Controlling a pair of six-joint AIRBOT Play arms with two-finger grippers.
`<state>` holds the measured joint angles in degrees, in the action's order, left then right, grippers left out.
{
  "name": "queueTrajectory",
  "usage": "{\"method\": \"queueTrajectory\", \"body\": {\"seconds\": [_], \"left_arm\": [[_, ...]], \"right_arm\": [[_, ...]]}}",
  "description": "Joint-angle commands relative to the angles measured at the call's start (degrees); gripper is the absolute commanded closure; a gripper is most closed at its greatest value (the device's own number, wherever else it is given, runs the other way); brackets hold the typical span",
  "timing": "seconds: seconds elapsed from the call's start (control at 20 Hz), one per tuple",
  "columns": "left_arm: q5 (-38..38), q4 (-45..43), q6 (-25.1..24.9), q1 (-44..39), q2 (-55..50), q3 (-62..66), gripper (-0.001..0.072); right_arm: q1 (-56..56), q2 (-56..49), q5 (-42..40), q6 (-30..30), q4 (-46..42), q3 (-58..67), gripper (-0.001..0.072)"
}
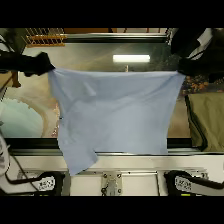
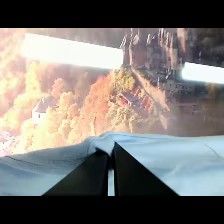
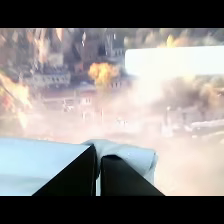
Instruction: Fold the clothes and pants, and hang the long-sleeved shirts on hangers.
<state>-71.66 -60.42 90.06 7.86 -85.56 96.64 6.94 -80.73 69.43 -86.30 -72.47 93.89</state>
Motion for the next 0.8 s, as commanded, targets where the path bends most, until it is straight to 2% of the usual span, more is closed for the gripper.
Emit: {"method": "queueTrajectory", "body": {"seconds": [0.0,0.15,0.25,0.4,0.55,0.75], "left_arm": [[5.77,5.84,-0.81,-0.02,-15.32,0.09,0.0700],[12.33,9.62,-0.79,-0.02,-19.89,0.09,0.0700],[14.23,9.05,-0.79,0.02,-20.06,0.09,0.0700],[12.79,8.70,-1.29,1.51,-18.40,0.04,0.0700],[8.83,-0.68,-1.11,1.77,-15.08,-0.50,0.0700],[11.26,-3.02,-2.29,1.77,-8.57,-12.63,0.0700]], "right_arm": [[-2.21,-14.51,-6.95,-1.27,0.55,1.05,0.0698],[-3.26,-20.41,-13.53,-5.01,0.70,2.84,0.0698],[-3.32,-21.24,-16.04,-6.71,0.61,2.84,0.0697],[-2.58,-20.41,-13.55,-6.93,-0.02,2.80,0.0698],[-2.64,-18.03,-8.26,-6.93,-5.97,0.98,0.0698],[-2.91,-13.29,-8.68,-6.71,-7.17,-7.98,0.0699]]}}
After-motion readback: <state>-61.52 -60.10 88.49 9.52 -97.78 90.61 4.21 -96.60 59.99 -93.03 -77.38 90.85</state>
